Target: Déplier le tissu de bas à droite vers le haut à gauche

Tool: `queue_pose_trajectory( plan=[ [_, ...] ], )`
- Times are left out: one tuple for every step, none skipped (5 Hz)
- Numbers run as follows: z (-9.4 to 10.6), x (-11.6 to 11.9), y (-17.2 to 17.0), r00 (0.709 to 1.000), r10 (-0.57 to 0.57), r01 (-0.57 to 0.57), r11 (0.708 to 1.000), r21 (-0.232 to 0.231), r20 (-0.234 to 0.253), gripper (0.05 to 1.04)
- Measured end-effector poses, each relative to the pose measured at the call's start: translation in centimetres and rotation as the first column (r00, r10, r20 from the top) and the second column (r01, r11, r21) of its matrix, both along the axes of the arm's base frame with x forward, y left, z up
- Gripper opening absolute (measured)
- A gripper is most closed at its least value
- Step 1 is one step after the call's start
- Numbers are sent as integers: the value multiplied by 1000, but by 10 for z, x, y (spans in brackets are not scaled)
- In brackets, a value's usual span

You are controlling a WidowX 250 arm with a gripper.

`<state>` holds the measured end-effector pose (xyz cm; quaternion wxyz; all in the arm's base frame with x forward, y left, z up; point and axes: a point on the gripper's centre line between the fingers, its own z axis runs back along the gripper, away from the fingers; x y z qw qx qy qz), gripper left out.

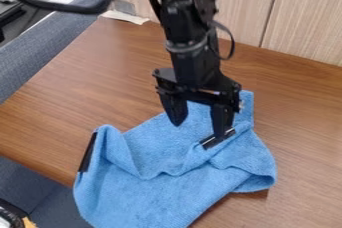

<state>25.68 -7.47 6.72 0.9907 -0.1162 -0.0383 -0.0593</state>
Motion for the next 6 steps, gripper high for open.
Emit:
queue_pose_trajectory(
  plan=[
    [-17,-2,5,999,17,-17,1000,-1,-32,999],
    [-25,-6,5,998,22,-22,1000,3,-57,999],
    [-33,-9,3,996,16,-15,1000,13,-83,982],
    [-42,-13,0,993,-1,6,999,46,-116,901],
    [-45,-15,-1,991,-1,9,998,60,-135,602],
    [-45,-15,-1,991,2,6,998,60,-135,308]
  ],
)
